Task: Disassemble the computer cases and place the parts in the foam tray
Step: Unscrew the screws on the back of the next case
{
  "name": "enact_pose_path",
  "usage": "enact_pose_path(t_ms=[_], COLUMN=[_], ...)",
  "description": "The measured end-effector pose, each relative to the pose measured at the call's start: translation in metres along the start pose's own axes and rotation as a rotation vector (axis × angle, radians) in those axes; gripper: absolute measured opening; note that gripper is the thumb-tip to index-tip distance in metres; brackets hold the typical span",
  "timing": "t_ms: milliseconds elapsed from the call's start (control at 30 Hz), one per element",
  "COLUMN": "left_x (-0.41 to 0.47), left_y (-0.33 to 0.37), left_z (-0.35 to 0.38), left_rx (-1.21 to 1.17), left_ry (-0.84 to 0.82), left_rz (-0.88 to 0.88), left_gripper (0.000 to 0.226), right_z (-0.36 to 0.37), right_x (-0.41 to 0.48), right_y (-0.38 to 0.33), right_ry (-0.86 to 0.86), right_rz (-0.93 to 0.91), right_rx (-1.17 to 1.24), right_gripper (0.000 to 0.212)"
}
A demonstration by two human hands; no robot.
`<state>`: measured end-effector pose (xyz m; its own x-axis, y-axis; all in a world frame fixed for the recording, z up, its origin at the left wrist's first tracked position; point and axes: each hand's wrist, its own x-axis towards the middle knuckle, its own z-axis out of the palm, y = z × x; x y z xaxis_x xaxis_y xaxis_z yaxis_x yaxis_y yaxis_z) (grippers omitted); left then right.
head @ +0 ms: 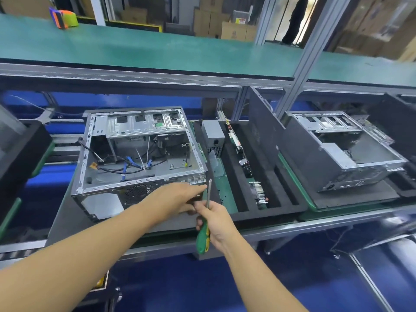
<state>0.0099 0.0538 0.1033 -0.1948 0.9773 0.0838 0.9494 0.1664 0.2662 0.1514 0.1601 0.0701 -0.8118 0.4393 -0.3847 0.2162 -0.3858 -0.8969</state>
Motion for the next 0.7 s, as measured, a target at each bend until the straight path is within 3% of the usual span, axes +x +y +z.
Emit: enact_pose_path(t_ms=[67,167,267,333,400,467,533,600,700], left_x=[-0.001,-0.014,-0.040,-0.059,-0.078,-0.091,-0.098,-0.100,-0.099], left_y=[-0.018,-0.062,-0.109,-0.132,-0.146,-0.156,-0.163,-0.166,-0.164], left_z=[-0.017,-0.046,-0.058,-0.054,-0.046,-0.036,-0.027,-0.022,-0.019], left_rx=[0.112,0.208,0.136,0.028,-0.080,-0.043,0.086,0.121,0.106], left_ry=[0.110,0.171,-0.037,-0.271,-0.394,-0.387,-0.348,-0.320,-0.299], left_rz=[0.062,-0.164,-0.491,-0.570,-0.570,-0.518,-0.473,-0.469,-0.496], left_gripper=[0.082,0.089,0.105,0.106,0.089,0.055,0.027,0.026,0.048], right_z=[-0.008,-0.035,-0.067,-0.086,-0.100,-0.108,-0.107,-0.095,-0.066], right_x=[0.009,0.033,0.064,0.082,0.093,0.096,0.093,0.085,0.072], right_y=[0.000,-0.011,-0.025,-0.030,-0.028,-0.021,-0.010,0.001,0.015], right_ry=[0.080,0.329,0.462,0.413,0.399,0.448,0.501,0.489,0.382], right_rz=[-0.001,-0.025,0.003,0.096,0.193,0.222,0.234,0.248,0.219], right_rx=[-0.103,-0.298,-0.423,-0.437,-0.426,-0.338,-0.215,-0.096,0.031], right_gripper=[0.009,0.008,0.018,0.040,0.057,0.046,0.018,0.013,0.013])
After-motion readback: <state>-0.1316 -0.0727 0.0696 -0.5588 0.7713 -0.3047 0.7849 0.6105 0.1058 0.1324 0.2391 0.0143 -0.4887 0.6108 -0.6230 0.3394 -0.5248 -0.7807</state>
